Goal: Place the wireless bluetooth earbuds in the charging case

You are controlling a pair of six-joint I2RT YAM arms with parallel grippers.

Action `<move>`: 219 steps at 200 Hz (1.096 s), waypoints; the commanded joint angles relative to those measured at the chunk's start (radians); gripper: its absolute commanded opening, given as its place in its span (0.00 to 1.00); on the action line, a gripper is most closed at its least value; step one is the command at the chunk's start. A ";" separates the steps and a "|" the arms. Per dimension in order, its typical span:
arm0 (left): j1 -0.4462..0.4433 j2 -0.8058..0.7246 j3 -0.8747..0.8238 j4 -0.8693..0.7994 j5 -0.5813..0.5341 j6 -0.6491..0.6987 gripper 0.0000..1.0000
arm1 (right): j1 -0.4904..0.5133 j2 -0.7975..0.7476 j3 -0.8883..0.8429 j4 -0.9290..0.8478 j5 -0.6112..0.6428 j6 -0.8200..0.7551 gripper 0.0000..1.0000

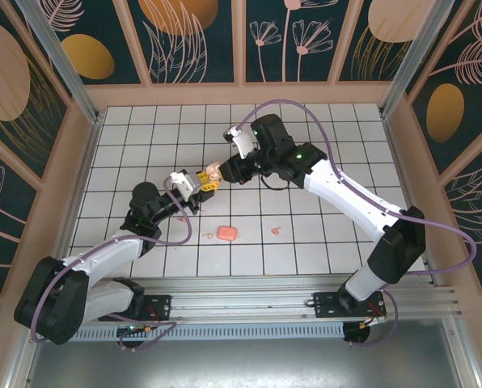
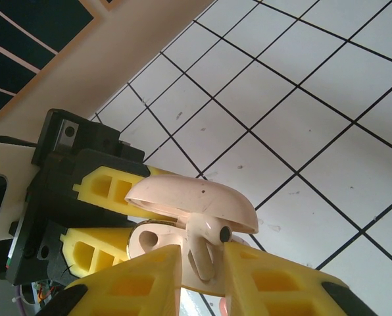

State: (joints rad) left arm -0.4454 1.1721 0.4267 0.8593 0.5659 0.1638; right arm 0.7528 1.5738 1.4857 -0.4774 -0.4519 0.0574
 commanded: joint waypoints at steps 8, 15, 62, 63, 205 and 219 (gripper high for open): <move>-0.003 -0.007 0.030 0.024 0.008 -0.003 0.04 | 0.013 -0.042 0.036 -0.015 0.017 -0.022 0.25; -0.004 -0.006 0.029 0.024 0.008 -0.002 0.04 | 0.012 -0.047 0.036 -0.021 0.023 -0.023 0.26; -0.004 -0.006 0.029 0.022 0.007 -0.001 0.04 | 0.016 -0.055 0.039 -0.020 0.006 -0.024 0.26; -0.004 -0.006 0.029 0.023 0.006 -0.001 0.04 | 0.016 -0.055 0.039 -0.021 0.006 -0.023 0.26; -0.004 -0.009 0.038 0.023 0.017 -0.005 0.04 | 0.033 0.021 0.067 -0.046 0.007 -0.048 0.24; -0.004 -0.009 0.038 0.022 0.019 -0.007 0.04 | 0.034 0.026 0.068 -0.044 0.007 -0.048 0.24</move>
State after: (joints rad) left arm -0.4454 1.1721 0.4377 0.8543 0.5663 0.1638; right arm 0.7773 1.5841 1.5188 -0.5060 -0.4423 0.0311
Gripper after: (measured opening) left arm 0.196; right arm 0.239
